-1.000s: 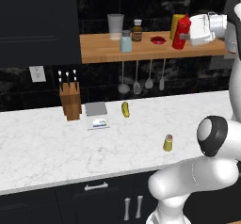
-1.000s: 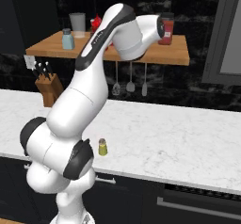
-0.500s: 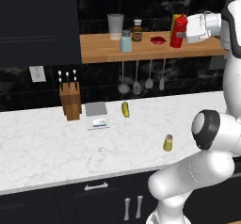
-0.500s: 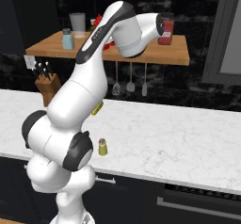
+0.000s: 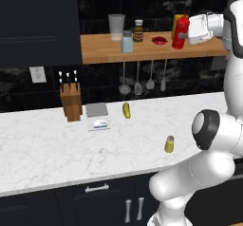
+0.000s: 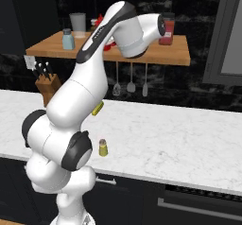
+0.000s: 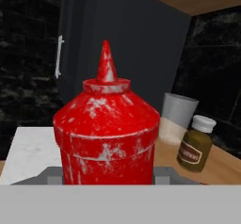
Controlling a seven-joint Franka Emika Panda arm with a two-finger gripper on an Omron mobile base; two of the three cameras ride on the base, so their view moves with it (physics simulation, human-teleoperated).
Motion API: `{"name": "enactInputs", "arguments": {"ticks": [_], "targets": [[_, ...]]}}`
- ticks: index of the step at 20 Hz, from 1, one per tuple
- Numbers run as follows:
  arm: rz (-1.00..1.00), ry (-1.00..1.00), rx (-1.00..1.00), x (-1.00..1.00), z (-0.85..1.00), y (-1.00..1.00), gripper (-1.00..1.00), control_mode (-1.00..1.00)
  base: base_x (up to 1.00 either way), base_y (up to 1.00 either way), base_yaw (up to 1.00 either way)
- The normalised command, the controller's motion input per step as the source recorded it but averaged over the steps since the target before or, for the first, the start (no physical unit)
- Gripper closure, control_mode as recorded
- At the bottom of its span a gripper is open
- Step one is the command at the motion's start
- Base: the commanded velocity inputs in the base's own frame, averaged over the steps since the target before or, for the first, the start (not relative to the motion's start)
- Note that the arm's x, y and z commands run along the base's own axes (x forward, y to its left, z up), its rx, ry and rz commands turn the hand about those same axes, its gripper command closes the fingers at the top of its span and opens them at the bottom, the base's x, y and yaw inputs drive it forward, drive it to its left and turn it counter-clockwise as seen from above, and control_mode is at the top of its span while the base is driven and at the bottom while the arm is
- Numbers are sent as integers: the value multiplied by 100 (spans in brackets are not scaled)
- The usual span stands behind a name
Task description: Put the shaker and condiment bottle from the counter next to their counterparts in the cabinet.
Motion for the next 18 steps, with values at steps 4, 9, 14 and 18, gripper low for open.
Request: {"name": "enactInputs", "arguments": {"ticks": [4,9,14,18], "targets": [[-4,0,0,0,-12,0,100,-100,0,0,0],[-13,1,1,0,-3,0,100,-100,0,0,0],[-17,3,5,0,0,0,100,-100,0,0,0],[-16,2,6,0,0,0,100,-100,0,0,0]]}}
